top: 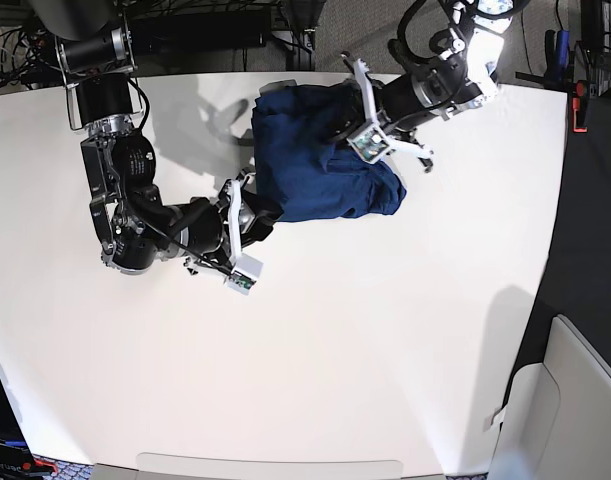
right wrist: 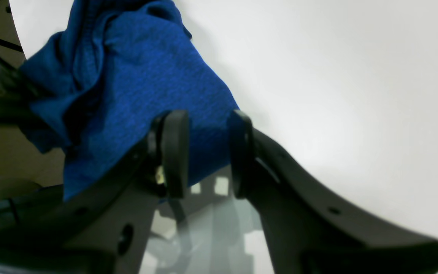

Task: Fold the T-shirt properly
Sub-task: 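Grasp the bundle's edges with both grippers, then pull the bundle with the right gripper away from the left gripper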

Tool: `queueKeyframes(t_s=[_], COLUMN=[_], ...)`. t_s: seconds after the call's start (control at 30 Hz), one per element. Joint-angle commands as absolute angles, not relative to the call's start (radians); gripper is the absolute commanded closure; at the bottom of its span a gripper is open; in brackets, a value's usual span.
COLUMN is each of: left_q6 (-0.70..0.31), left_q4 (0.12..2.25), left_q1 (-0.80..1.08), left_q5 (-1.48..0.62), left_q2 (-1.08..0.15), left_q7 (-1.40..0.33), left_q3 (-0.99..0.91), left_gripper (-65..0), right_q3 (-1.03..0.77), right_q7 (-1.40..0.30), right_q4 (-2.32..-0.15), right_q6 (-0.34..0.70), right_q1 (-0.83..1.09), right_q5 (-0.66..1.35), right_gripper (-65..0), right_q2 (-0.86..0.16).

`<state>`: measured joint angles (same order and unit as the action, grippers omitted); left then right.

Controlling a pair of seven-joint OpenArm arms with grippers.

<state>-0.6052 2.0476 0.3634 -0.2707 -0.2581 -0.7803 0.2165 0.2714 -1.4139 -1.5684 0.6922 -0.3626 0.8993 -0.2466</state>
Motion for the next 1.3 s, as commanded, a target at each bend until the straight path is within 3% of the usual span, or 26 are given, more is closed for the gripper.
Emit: queueKeyframes(t_s=[0.0,0.77,1.03,1.27], left_q6=[-0.605,-0.605,-0.604,-0.608], left_q4=[2.066,2.074,2.072,2.074], left_q1=[0.38,0.513,0.513,0.568], left_q5=[-0.275,-0.28,-0.277,-0.283], left_q2=[-0.262,-0.232,-0.13,-0.145], left_q7=[-0.763,-0.762,-0.771,-0.773], left_q3=[0.197,-0.074,-0.289,-0.225], left_gripper=[-5.0,-5.0,-5.0,-5.0], right_q3=[0.265,0.32,0.32,0.32], right_q7=[-1.396,-1.379,-1.356,-1.302], right_q4=[-1.581,-1.583,-1.583,-1.583], right_q6=[0.698,0.698,0.698,0.698], right_q1=[-0.387,-0.39,-0.394,-0.41], right_q5=[0.92,0.769,0.561,0.323], right_gripper=[-16.5,-16.4,-16.4,-16.4], right_q2=[-0.251,-0.209,-0.12,-0.019])
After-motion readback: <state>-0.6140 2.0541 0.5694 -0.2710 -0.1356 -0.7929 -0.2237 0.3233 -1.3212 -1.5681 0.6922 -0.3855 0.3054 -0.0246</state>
